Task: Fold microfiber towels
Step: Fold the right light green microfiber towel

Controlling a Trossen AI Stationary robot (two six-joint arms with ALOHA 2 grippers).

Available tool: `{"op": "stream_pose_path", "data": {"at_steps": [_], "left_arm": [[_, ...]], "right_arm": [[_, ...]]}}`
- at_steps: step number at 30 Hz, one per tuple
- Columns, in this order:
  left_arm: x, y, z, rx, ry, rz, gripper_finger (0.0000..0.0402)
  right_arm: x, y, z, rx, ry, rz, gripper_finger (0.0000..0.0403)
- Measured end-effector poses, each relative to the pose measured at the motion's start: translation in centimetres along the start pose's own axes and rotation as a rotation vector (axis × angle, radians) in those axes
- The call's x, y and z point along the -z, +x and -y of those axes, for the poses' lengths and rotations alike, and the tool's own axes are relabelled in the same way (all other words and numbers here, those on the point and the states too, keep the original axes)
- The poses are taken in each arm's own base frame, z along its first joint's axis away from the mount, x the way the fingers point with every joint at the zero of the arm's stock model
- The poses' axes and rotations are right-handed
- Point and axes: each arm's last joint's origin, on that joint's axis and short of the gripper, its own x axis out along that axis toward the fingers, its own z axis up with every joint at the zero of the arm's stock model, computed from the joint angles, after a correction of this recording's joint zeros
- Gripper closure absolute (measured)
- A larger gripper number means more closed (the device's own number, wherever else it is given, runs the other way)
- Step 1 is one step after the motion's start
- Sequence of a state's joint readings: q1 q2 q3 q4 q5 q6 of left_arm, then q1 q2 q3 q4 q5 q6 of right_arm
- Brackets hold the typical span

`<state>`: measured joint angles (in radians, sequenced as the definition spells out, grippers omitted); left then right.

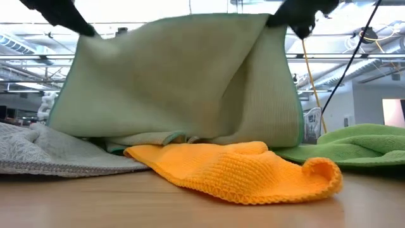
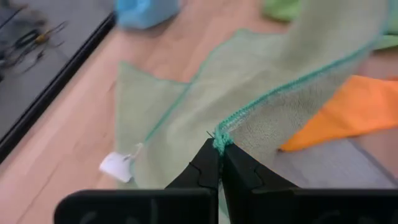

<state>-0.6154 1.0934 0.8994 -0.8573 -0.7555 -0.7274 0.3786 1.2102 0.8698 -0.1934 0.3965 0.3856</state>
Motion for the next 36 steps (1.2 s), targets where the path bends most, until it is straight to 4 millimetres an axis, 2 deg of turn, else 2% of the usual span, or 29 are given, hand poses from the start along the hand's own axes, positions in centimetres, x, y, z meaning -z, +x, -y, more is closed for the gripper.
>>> {"op": "stream_pose_path", "data": {"at_steps": [7,14,18,22,26,31,36], "left_arm": [[0.5,2.3,-1.7,-0.099,-0.004,-0.069,0.0394],[1.8,4.9,-3.4,-0.196,-0.007,-0.111,0.0394],[1.4,5.6,-3.1,0.016,-0.018,-0.155,0.0394],[0.0,3.9,-1.9,0.303,-0.007,-0.119,0.0394],[-1.5,0.5,-1.5,0.450,0.069,0.008,0.0394],[-1.8,-3.4,-3.9,0.290,0.066,0.076,0.0394],[-1.1,-5.2,-6.5,0.146,-0.021,0.128,0.0394]], "right_arm": [[2.4,1.5,2.4,0.128,0.057,-0.029,0.0401],[4.7,3.2,4.8,0.145,0.104,0.033,0.0401],[4.9,3.3,4.8,-0.011,0.130,0.029,0.0401],[4.3,2.6,3.9,-0.163,0.141,0.036,0.0401],[3.4,1.4,2.5,-0.234,0.117,0.072,0.0401],[2.6,-0.8,0.9,-0.311,0.100,0.069,0.0401],[2.4,-2.9,0.2,-0.354,0.097,0.052,0.0401]]}}
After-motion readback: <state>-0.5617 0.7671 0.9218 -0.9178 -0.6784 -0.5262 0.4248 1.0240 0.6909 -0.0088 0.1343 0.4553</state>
